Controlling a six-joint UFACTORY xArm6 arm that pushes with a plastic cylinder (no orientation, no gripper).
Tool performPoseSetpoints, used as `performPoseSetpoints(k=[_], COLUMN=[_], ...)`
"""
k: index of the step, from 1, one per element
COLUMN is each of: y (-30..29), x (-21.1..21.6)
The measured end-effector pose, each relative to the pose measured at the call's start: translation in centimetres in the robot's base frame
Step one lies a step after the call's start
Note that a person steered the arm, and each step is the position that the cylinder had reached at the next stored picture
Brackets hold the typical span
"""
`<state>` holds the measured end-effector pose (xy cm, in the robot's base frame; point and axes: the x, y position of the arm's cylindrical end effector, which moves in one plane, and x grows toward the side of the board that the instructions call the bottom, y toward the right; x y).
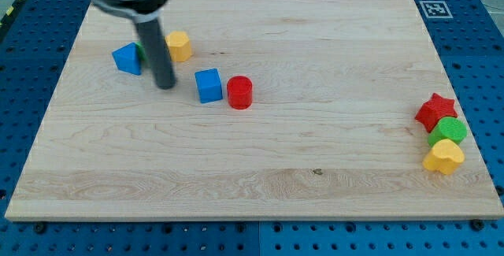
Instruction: Place your arm in between the red circle and blue cube
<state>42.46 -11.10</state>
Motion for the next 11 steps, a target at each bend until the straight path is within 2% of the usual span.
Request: performPoseSetpoints(k=[2,3,4,5,6,7,8,9,10,11], y=[15.2,14.9,12.9,14.9,15.8,15.9,12.8,12.5,17.7,21.6], x=[4.7,5.6,9.1,9.5,2.9,-0.1,3.8,9.0,9.4,5.5])
